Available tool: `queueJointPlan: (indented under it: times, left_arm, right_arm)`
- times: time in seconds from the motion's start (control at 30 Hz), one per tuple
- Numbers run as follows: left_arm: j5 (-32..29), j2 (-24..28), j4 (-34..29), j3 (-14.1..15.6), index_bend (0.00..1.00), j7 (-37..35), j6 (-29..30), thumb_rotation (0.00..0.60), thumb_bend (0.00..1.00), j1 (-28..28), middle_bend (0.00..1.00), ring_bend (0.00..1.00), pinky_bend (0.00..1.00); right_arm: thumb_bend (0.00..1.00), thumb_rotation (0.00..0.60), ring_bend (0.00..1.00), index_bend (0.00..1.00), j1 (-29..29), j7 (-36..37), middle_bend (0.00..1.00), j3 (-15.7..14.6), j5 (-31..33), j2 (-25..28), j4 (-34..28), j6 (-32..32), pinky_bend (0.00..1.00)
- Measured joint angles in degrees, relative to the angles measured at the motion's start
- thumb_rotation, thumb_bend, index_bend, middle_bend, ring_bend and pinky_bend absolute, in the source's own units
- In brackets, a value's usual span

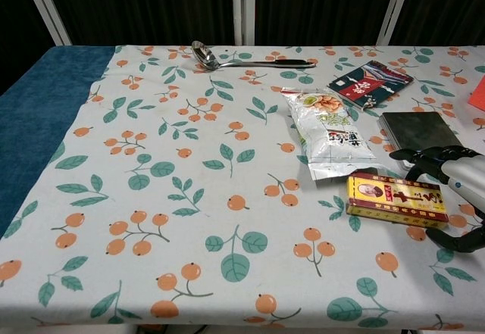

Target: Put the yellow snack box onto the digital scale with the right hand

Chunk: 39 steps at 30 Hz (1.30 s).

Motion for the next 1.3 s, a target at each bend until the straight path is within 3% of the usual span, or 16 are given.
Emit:
queueJointPlan:
  times: [0.37, 0.6, 0.93, 1.3]
  left_arm:
    - [0.0, 0.3, -0.4, 0.2, 0.07, 0.1, -0.3, 0.6, 0.05, 0.2, 0.1, 0.0, 0.0]
    - [-0.1, 0.4, -0.8, 0.2, 0.07, 0.6, -0.7, 0.6, 0.05, 0.1, 0.1, 0.0, 0.0]
    - [0.1, 0.4, -1.8, 0.1, 0.07, 1.8, -1.0, 0.6, 0.05, -0.2, 0.1, 0.0, 0.0]
    - [0.0, 0.7, -2.6, 0.0, 0.07, 2.7, -1.6, 0.6, 0.05, -0.6, 0.1, 0.0, 0.0]
  right_arm:
    - [0.29, 0.6, 0.14, 0.01, -0.2, 1.5, 0.4, -0.4, -2.5, -1.2, 2.1, 3.0, 0.0]
    - [0.32, 0.6, 0.16, 0.12, -0.7, 2.7, 0.46, -0.7, -5.1, -0.8, 2.9, 5.4, 0.0]
    - [0.33, 0.6, 0.18, 0.24, -0.7, 7.5, 0.5, -1.7, -10.9, 4.2, 0.5, 8.8, 0.0]
    - [0.33, 0.6, 0.22, 0.43, -0.8, 11.3, 0.53, 0.6, -12.0, 7.3, -1.4, 11.7, 0.0]
